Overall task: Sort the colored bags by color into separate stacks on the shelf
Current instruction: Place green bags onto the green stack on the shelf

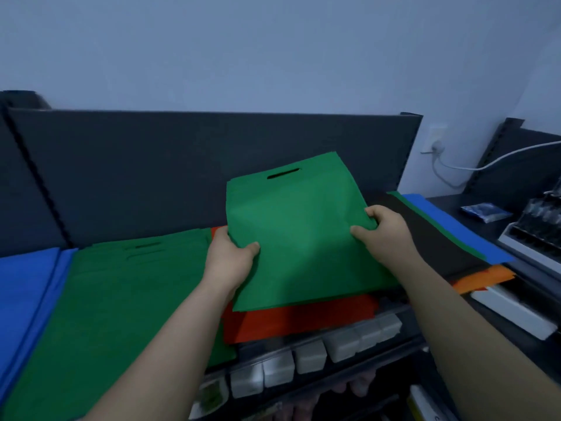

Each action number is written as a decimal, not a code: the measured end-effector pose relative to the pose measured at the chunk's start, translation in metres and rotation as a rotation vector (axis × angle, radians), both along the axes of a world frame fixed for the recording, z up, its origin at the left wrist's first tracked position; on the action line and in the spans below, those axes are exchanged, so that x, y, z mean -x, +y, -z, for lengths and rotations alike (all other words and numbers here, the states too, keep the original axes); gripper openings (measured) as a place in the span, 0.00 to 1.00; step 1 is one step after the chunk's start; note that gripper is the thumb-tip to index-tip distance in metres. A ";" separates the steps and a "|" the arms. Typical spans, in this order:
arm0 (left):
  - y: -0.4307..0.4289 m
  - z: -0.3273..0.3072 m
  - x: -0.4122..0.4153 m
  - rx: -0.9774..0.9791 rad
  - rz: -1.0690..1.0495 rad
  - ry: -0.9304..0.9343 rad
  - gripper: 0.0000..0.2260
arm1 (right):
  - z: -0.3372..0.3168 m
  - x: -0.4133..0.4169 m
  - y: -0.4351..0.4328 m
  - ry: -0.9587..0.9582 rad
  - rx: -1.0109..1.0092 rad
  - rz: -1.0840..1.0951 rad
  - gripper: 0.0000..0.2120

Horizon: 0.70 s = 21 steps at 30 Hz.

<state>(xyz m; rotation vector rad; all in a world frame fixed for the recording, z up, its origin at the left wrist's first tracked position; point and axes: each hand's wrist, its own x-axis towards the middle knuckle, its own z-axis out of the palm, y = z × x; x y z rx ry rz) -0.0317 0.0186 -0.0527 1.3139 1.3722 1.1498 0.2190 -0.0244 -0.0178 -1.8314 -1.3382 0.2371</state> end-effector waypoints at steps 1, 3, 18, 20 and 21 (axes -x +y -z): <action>-0.004 -0.002 0.019 -0.001 -0.020 0.010 0.16 | 0.000 0.019 -0.001 0.012 0.007 -0.026 0.06; -0.012 -0.002 0.059 0.008 -0.058 0.043 0.17 | 0.004 0.058 -0.002 0.020 0.031 -0.065 0.07; -0.048 0.043 0.257 0.164 -0.237 0.504 0.25 | 0.084 0.253 0.003 -0.096 0.274 -0.232 0.22; -0.047 0.047 0.263 0.184 -0.237 0.577 0.23 | 0.087 0.257 0.002 -0.159 0.308 -0.266 0.25; -0.046 0.049 0.264 0.186 -0.235 0.614 0.22 | 0.087 0.257 0.001 -0.181 0.317 -0.278 0.26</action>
